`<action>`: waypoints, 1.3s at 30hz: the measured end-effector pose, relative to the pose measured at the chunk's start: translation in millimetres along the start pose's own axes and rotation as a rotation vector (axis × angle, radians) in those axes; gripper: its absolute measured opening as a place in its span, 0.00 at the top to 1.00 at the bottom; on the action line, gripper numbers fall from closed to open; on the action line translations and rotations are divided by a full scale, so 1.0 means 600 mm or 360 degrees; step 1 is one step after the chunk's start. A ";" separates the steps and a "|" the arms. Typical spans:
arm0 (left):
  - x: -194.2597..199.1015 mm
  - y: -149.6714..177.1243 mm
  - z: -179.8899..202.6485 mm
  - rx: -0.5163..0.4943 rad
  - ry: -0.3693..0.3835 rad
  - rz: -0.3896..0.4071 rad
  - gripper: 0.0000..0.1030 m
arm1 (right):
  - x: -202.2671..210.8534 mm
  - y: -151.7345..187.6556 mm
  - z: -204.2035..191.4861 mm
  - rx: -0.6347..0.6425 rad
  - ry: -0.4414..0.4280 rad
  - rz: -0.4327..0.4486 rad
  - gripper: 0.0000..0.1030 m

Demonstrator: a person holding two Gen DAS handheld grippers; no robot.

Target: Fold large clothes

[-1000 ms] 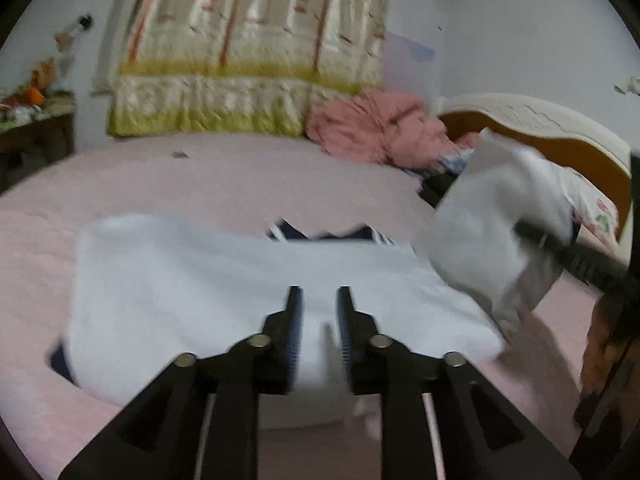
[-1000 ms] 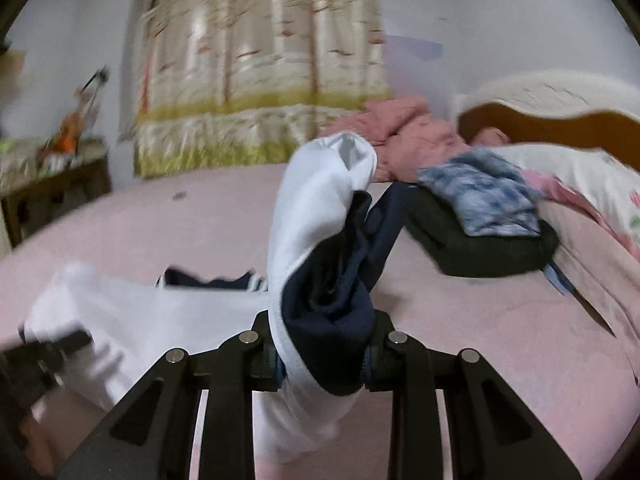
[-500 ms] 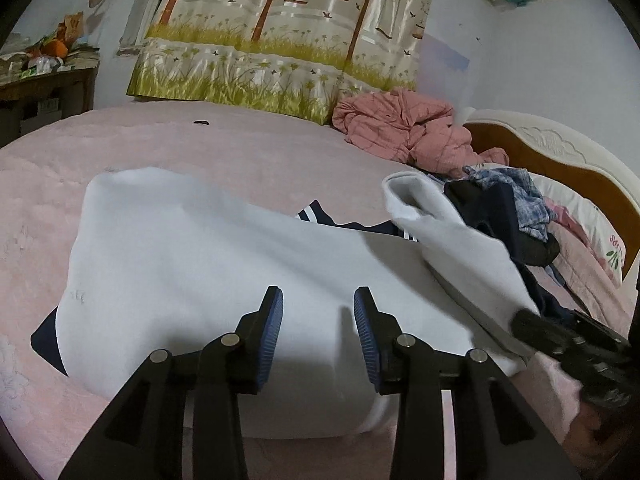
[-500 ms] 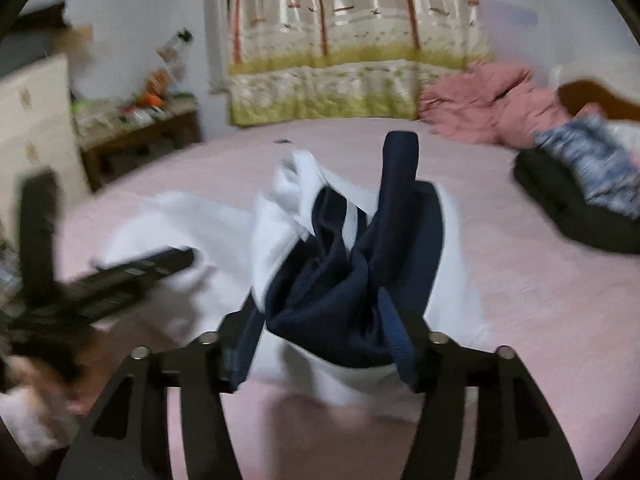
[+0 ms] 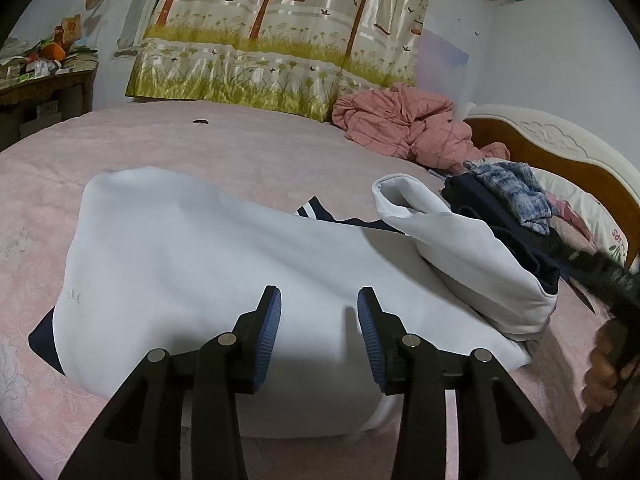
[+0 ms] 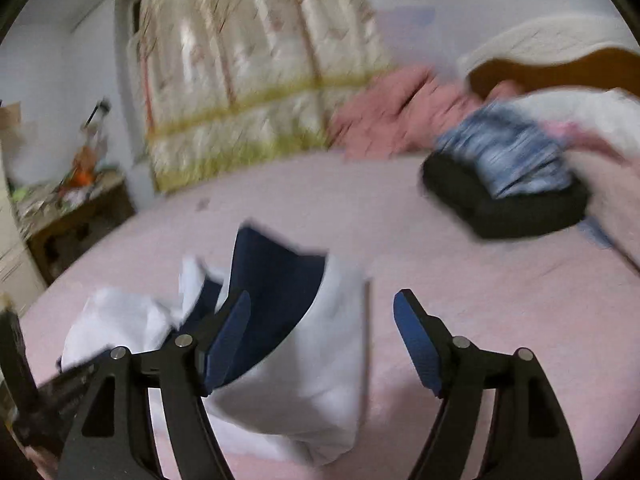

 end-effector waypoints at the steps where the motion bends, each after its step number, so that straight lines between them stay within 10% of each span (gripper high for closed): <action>1: -0.001 0.000 0.001 -0.0002 0.0000 0.0000 0.59 | -0.018 0.011 -0.002 -0.0022 -0.0038 -0.0084 0.28; 4: -0.002 -0.001 0.002 -0.0003 0.0002 0.0000 0.59 | -0.056 0.058 -0.014 -0.0022 -0.0100 -0.0281 0.27; 12: 0.024 -0.018 -0.001 -0.0022 0.0063 -0.0015 0.58 | -0.044 0.082 -0.049 0.0219 -0.0022 -0.0163 0.24; 17: 0.120 -0.056 -0.060 -0.0119 -0.0258 0.0051 0.20 | -0.030 0.084 -0.047 0.0282 -0.0006 -0.0148 0.24; 22: 0.119 -0.003 -0.134 0.0213 -0.0382 -0.0092 0.14 | -0.025 0.084 -0.055 0.0327 0.0029 -0.0128 0.24; 30: 0.034 0.068 -0.168 0.0557 -0.0023 -0.0404 0.13 | -0.031 0.093 -0.066 0.0429 0.0077 -0.0139 0.23; 39: 0.024 0.072 -0.153 0.0544 -0.0091 -0.0323 0.07 | -0.041 0.121 -0.117 0.0755 0.0196 -0.0115 0.25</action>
Point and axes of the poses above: each gripper's, at about its wrist camera, not at the fingertips, and x roughly against the way its jaws point, z to its right, y to its underside, the point moved 5 cm from there along -x, roughly the way its jaws point, and after that the axes turned 12 degrees about -x, right-handed, at the moved point
